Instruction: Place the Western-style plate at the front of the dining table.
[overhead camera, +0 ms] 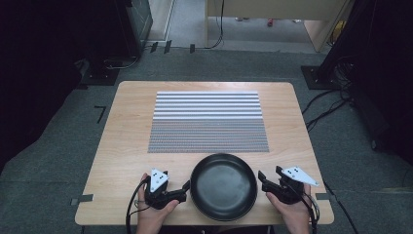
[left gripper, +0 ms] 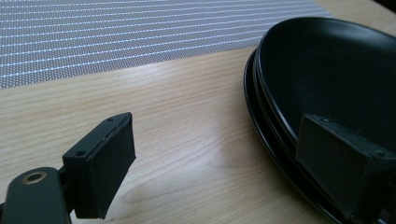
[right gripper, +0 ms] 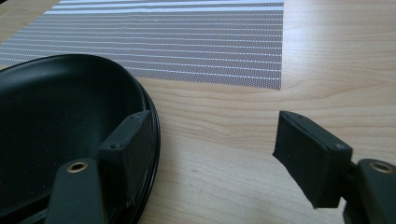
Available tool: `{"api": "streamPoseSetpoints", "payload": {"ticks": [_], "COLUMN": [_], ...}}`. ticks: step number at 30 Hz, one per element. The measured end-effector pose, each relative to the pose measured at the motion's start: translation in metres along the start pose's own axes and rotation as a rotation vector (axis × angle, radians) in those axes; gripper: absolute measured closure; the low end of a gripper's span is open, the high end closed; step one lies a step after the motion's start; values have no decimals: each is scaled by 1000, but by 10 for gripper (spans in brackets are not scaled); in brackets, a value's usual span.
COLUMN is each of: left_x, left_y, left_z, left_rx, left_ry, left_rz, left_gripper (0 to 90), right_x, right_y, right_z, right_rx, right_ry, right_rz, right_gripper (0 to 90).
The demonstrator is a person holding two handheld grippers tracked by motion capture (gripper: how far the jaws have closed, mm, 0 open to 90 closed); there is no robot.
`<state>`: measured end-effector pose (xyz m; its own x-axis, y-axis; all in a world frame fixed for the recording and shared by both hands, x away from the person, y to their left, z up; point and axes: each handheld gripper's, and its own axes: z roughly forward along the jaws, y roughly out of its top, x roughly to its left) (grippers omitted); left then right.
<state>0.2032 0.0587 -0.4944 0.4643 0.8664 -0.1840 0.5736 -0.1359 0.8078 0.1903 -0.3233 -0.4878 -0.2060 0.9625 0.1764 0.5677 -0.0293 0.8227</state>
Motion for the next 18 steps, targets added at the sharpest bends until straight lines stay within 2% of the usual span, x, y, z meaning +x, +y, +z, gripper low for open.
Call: {"api": "streamPoseSetpoints", "payload": {"ticks": [4,6,7,11,15,18], "left_x": [-1,-1,-1,-4,-7,-10], "left_y": [0,1,1,0,0,-1], "left_z": [-2,-2,-3,-2,-2,0], "left_rx": [-16,-24,-28,-32,-34,-27], "left_ry": [-3,-5,-9,-24,-38,-56], "left_rz": [-4,-7,-8,-8,-2,6], "left_gripper": [113,113,113,114,118,132], "right_x": [2,3,3,3,5,7], "right_y": [0,-1,-1,-1,-2,-4], "right_z": [1,1,1,2,2,3], "right_rx": [-4,-1,-1,6,6,24], "right_ry": [5,21,21,98,113,153], "right_rz": [-7,-8,-8,14,5,28], "right_gripper": [304,371,371,508,561,621]}}
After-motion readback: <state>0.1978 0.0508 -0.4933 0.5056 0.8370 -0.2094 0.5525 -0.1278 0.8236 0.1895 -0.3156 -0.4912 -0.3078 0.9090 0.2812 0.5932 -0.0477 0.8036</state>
